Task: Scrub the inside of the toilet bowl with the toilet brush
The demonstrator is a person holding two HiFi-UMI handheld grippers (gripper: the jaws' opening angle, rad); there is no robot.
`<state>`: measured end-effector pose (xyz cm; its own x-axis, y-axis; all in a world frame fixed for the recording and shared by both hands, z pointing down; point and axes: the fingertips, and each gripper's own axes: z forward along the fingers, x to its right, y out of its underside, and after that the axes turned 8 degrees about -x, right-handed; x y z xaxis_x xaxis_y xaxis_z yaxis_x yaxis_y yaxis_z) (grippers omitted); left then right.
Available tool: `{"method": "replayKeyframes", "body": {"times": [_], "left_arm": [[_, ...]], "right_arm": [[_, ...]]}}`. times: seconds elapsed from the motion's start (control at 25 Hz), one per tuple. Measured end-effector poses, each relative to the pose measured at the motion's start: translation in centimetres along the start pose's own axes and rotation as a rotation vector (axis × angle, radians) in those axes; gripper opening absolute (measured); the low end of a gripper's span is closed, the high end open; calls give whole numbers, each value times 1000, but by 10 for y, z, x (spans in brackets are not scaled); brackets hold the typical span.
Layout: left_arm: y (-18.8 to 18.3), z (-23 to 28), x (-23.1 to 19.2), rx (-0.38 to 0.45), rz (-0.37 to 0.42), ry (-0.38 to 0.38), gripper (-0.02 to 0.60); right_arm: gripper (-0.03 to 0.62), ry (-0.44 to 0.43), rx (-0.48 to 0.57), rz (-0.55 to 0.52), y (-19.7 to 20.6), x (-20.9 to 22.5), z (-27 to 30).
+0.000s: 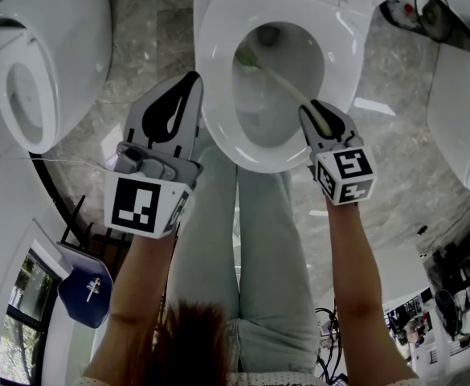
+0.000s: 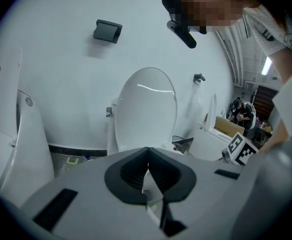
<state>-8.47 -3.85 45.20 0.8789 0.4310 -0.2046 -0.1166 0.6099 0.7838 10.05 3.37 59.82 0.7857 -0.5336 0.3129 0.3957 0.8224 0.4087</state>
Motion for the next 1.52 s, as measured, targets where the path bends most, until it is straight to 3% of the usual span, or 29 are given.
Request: {"method": "replayKeyframes", "body": {"times": [0.6, 1.0, 1.52], "left_arm": [[4, 3, -16, -9, 12, -40, 5], [-5, -8, -27, -15, 4, -40, 5], [-8, -15, -35, -23, -14, -32, 5]], "right_arm": [[107, 66, -293, -458, 30, 20, -15], [107, 127, -386, -733, -14, 39, -24], [107, 211, -423, -880, -61, 58, -28]]}}
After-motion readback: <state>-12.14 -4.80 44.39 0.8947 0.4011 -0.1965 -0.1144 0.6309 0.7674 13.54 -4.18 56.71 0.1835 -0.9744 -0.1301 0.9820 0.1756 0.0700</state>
